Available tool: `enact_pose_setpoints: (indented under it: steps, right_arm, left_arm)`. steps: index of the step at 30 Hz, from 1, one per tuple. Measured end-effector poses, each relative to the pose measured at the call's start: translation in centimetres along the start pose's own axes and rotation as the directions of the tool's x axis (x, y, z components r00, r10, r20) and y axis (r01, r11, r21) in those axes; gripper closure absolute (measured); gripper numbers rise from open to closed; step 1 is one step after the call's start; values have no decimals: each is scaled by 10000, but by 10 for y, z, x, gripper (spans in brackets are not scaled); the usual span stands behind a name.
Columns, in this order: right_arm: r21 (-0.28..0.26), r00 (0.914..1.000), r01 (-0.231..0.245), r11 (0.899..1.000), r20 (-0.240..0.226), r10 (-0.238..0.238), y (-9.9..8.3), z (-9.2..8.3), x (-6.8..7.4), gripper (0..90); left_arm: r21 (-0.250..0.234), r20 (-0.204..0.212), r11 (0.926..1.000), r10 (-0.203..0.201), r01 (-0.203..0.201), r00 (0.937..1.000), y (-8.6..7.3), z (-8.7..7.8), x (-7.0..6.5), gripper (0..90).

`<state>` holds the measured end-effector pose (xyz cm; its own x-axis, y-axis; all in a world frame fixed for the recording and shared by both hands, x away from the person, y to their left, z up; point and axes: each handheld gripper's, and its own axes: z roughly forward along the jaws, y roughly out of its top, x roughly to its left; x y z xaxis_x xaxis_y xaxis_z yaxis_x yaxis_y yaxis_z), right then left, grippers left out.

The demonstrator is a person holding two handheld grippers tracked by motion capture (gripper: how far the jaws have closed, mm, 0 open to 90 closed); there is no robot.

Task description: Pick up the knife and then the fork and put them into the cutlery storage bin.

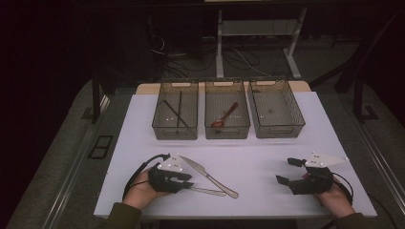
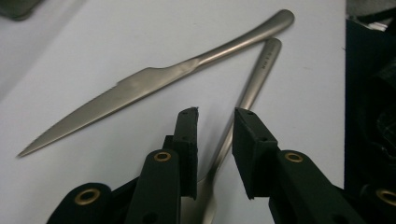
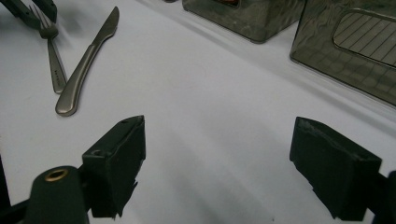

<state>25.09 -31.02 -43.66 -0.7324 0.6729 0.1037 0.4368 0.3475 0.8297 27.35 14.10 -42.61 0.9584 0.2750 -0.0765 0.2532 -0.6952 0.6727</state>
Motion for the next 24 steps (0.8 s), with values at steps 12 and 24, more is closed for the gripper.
enact_pose_setpoints:
  steps: [12,24]
  right_arm:
    - [45,10000,12,10000,-20,-12,0,0,0,176]
    - [52,10000,19,10000,-27,-19,0,0,0,176]
  left_arm:
    - [687,614,9954,621,-663,9962,0,16,2,730]
    - [769,1049,9911,1006,-1089,9894,-1,16,-1,801]
